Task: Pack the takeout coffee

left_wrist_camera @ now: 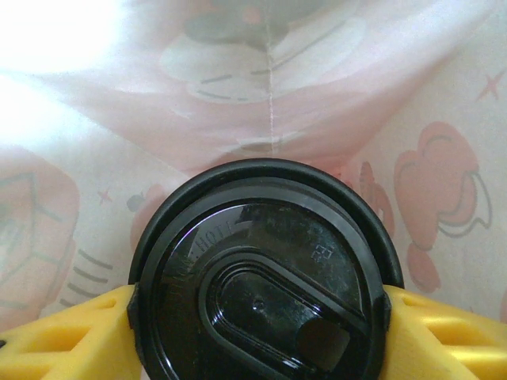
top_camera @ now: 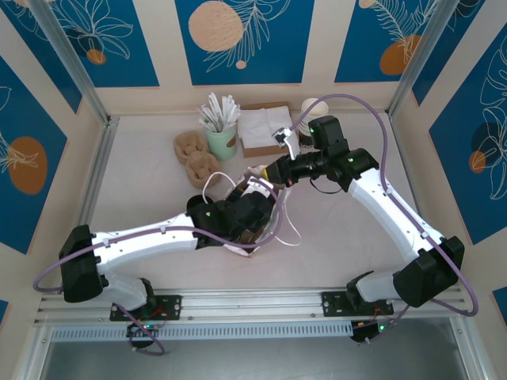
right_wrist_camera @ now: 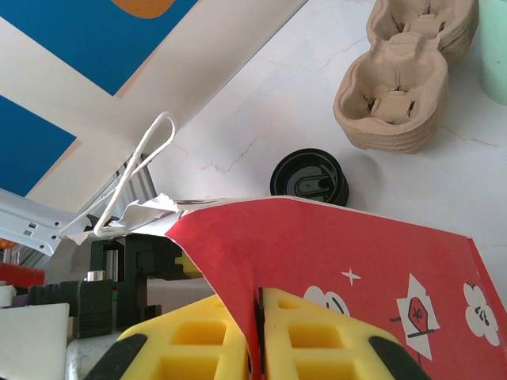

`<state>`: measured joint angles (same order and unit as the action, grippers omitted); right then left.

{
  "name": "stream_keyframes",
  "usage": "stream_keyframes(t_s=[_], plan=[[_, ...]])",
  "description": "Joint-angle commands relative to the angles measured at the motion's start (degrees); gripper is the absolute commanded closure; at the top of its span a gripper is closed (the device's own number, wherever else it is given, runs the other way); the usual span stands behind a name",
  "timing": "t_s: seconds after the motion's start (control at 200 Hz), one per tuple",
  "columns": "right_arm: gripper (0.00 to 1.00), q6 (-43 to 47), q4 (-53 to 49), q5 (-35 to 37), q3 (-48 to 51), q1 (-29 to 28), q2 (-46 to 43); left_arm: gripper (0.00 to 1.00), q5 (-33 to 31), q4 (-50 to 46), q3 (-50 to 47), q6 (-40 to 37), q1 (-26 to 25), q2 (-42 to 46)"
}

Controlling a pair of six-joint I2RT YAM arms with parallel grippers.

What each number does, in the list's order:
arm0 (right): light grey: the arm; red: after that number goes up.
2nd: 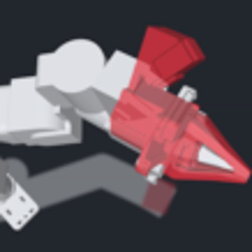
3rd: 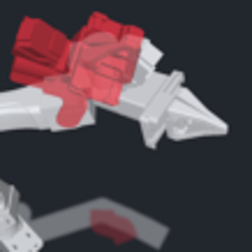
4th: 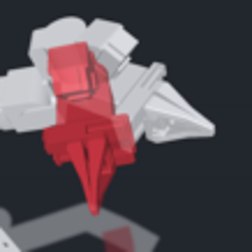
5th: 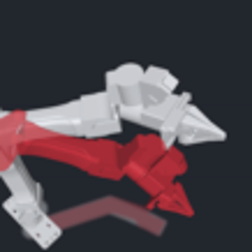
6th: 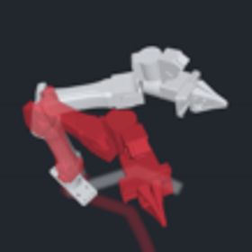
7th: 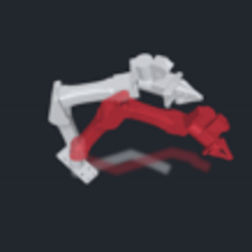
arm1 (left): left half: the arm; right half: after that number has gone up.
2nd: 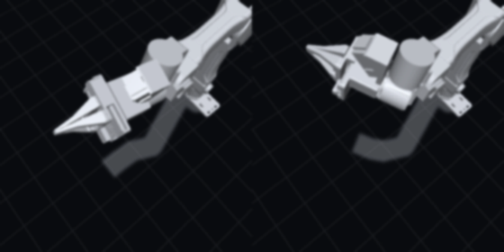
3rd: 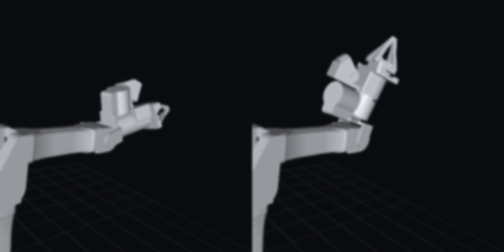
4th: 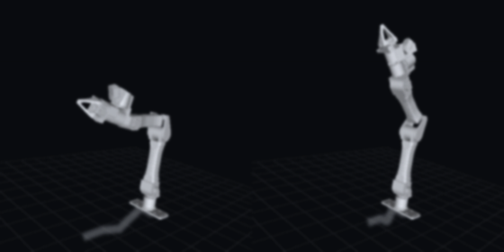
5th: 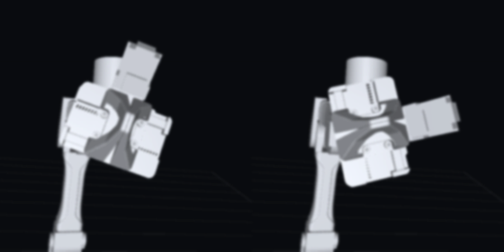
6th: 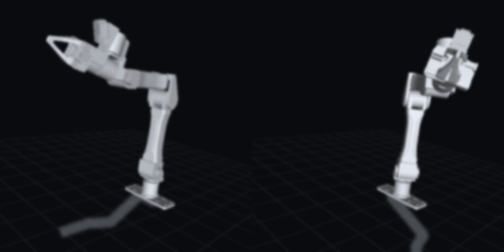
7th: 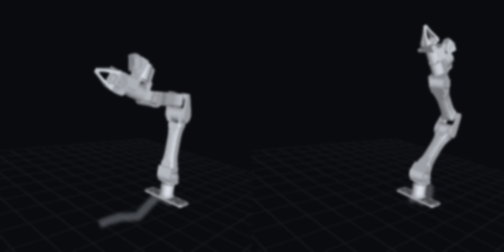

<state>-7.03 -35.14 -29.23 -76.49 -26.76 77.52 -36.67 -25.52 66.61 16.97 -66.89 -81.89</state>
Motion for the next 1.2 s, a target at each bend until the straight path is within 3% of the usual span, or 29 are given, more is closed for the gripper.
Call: stream_keyframes(t_s=[0.0, 0.535, 1.195], plan=[[0.88, 0.51, -0.95, -3.77, -1.25, -0.49, 0.51, 0.34, -2.23, 3.66, -0.25, -1.50, -0.27, 1.08], [0.89, 2.74, -0.56, -3.74, -1.22, -0.52, 0.07, 0.34, 0.72, 0.92, 2.22, -0.27, 0.45, -1.94], [0.89, 3.74, 0.13, -3.83, -1.56, -0.40, -0.35, 0.34, -3.59, -3.68, 2.84, 1.66, 1.15, -3.06]])
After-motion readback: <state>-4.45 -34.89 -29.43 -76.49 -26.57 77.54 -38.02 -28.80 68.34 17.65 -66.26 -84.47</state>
